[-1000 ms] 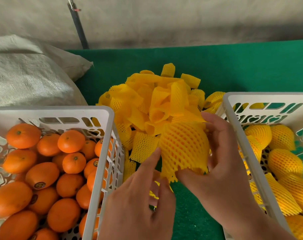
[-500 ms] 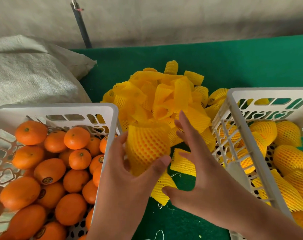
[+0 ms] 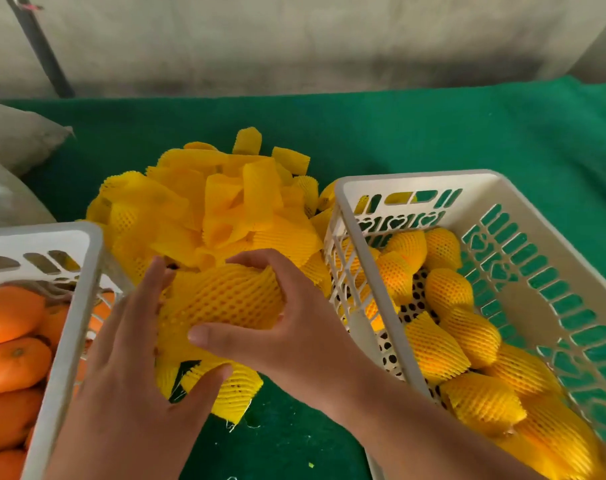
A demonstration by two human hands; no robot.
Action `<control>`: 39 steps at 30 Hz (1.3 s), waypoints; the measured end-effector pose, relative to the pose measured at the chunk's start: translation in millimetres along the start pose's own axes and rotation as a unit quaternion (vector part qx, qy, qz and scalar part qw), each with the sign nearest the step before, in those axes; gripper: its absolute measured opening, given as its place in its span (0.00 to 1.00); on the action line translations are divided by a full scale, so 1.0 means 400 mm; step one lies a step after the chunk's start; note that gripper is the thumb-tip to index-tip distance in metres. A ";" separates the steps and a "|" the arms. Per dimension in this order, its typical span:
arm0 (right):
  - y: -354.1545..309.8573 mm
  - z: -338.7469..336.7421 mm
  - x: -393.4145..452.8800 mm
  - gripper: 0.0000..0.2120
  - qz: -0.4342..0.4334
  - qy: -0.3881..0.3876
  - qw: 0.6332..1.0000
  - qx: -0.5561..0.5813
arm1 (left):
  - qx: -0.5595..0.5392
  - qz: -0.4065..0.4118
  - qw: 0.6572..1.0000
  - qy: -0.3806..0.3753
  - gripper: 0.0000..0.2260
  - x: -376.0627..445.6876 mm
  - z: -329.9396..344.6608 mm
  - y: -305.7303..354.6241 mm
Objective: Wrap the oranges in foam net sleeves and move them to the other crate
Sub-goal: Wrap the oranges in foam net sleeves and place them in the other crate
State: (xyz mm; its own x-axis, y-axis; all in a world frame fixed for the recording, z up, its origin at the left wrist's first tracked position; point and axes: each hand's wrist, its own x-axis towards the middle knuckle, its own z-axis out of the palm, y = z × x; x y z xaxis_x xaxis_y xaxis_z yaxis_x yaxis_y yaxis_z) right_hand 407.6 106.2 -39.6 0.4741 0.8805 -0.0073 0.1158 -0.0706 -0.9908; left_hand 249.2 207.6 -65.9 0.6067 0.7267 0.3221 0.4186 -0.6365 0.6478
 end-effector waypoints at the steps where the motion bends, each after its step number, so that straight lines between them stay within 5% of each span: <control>1: -0.003 -0.005 0.002 0.29 -0.008 0.017 1.000 0.004 | -0.002 -0.011 1.000 0.013 0.54 0.006 0.004 -0.016; 4: -0.015 -0.023 0.010 0.29 -0.031 0.081 0.996 0.028 | -0.002 -0.010 1.000 -0.016 0.47 0.005 0.011 -0.046; 6: -0.035 -0.048 0.017 0.29 -0.044 0.133 0.989 0.055 | 0.024 0.031 0.994 -0.103 0.36 0.001 0.018 -0.048; 9: -0.065 -0.122 0.025 0.27 -0.067 0.229 0.965 0.108 | 0.007 -0.031 0.958 -0.284 0.24 -0.023 0.031 -0.061; 11: -0.080 -0.202 0.008 0.25 -0.069 0.295 0.945 0.121 | -0.044 -0.070 0.938 -0.336 0.25 -0.040 0.048 -0.095; 12: -0.085 -0.246 -0.012 0.25 -0.054 0.321 0.939 0.107 | -0.034 -0.079 0.939 -0.333 0.27 -0.036 0.050 -0.096; 15: -0.060 -0.359 -0.102 0.28 0.046 0.354 0.934 0.006 | 0.057 -0.072 0.924 -0.372 0.14 -0.014 0.031 -0.064; 18: 0.016 -0.423 -0.192 0.38 0.188 0.295 0.922 -0.166 | 0.099 -0.072 0.920 -0.372 0.14 -0.021 0.031 -0.067; 21: 0.111 -0.443 -0.244 0.44 0.265 0.121 0.912 -0.289 | 0.122 -0.065 0.914 -0.381 0.13 -0.023 0.037 -0.082; 26: 0.220 -0.411 -0.227 0.43 0.265 -0.039 0.882 -0.387 | 0.138 -0.059 0.915 -0.375 0.16 -0.028 0.045 -0.094; 32: 0.270 -0.402 -0.186 0.35 0.197 -0.061 0.865 -0.458 | 0.158 -0.033 0.925 -0.345 0.16 -0.044 0.046 -0.083; 39: 0.200 -0.403 -0.214 0.31 0.193 0.045 0.897 -0.395 | 0.170 -0.016 0.921 -0.351 0.13 -0.041 0.042 -0.062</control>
State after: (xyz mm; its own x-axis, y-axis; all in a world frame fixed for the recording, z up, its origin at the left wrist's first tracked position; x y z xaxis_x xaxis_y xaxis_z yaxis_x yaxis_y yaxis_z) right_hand 517.1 -50.3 -96.4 0.6764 0.6799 -0.2832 0.4931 -0.7037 -0.5115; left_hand 240.3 207.2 -98.6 0.8277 0.4769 -0.2959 0.5589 -0.7486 0.3568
